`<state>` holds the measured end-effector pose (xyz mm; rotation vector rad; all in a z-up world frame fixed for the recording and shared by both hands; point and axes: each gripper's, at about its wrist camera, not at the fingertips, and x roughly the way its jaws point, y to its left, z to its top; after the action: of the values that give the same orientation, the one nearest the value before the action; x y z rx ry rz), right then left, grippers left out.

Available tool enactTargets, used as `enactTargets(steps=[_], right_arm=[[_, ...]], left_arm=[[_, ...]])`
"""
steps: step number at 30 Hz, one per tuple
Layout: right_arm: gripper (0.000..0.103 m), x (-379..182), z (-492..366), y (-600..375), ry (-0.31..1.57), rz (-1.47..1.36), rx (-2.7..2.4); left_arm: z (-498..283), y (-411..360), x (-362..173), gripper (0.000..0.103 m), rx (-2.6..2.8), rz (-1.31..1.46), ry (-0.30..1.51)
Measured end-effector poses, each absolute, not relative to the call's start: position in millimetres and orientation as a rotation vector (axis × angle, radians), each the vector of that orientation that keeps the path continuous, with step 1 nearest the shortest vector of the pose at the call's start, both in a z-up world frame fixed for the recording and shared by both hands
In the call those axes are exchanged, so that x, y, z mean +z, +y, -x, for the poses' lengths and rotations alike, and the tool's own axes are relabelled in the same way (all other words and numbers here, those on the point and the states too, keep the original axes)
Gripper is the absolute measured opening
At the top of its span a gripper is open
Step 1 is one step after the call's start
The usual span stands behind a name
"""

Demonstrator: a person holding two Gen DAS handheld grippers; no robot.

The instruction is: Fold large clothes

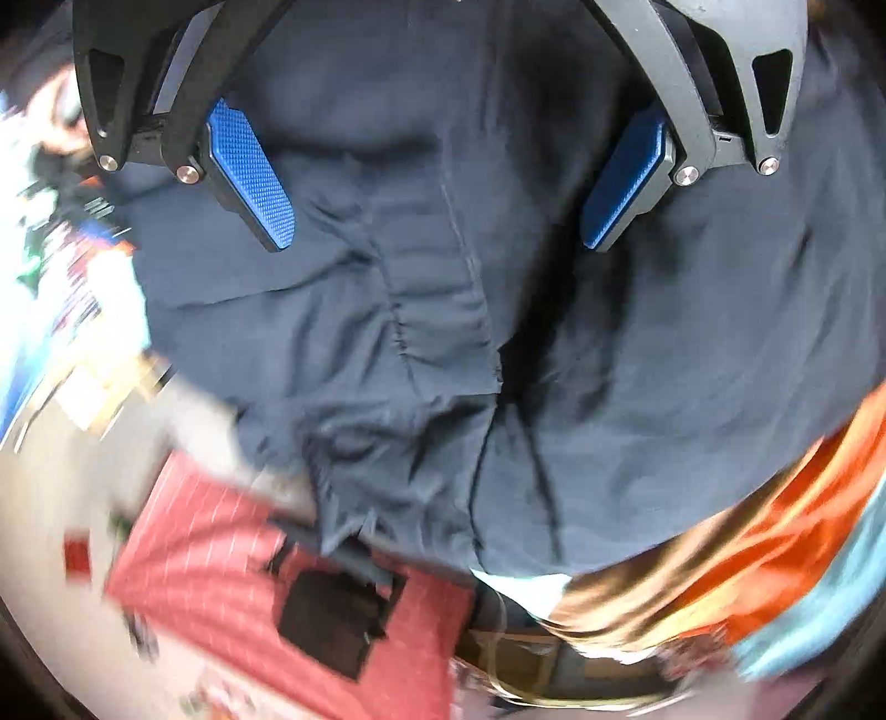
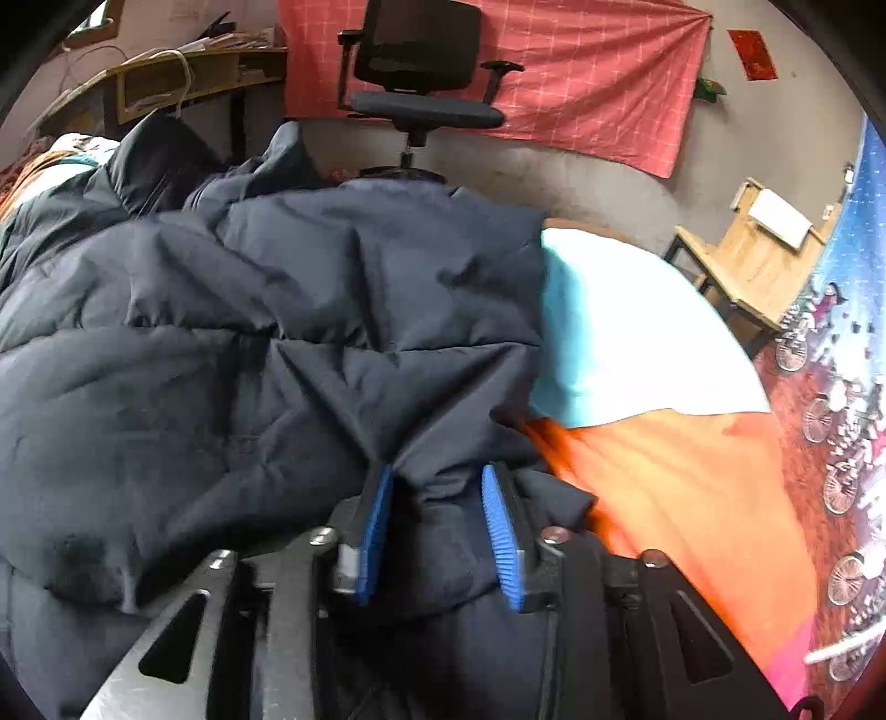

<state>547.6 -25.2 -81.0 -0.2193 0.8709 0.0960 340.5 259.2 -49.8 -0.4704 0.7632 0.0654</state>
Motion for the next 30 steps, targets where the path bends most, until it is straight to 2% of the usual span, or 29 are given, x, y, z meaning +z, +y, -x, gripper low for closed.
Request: enactTargets(steps=[3, 8, 14, 18, 26, 28, 30], right_arm=[[0.071, -52, -517, -20, 0.816, 0.135, 0.095], [0.082, -12, -477, 44, 0.716, 0.126, 0.31], [0.085, -8, -435, 147, 0.625, 0.25, 0.567], [0.085, -24, -433, 200, 0.643, 0.337, 0.629], [0.086, -60, -451, 236, 0.675, 0.389, 0.55], [0.089, -66, -452, 237, 0.675, 0.391, 0.54], [0.096, -72, -450, 241, 0.664, 0.418, 0.539]], left_arm=[[-289, 280, -38, 0.102, 0.141, 0.54, 0.709], [-212, 318, -43, 0.102, 0.34, 0.62, 0.763], [-110, 373, -67, 0.102, 0.701, 0.831, 0.706], [-67, 408, -81, 0.101, 0.866, 0.995, 0.615], [-76, 422, -80, 0.101, 0.797, 1.076, 0.51], [-83, 424, -80, 0.1, 0.792, 1.069, 0.487], [-79, 426, -81, 0.094, 0.793, 1.082, 0.441]])
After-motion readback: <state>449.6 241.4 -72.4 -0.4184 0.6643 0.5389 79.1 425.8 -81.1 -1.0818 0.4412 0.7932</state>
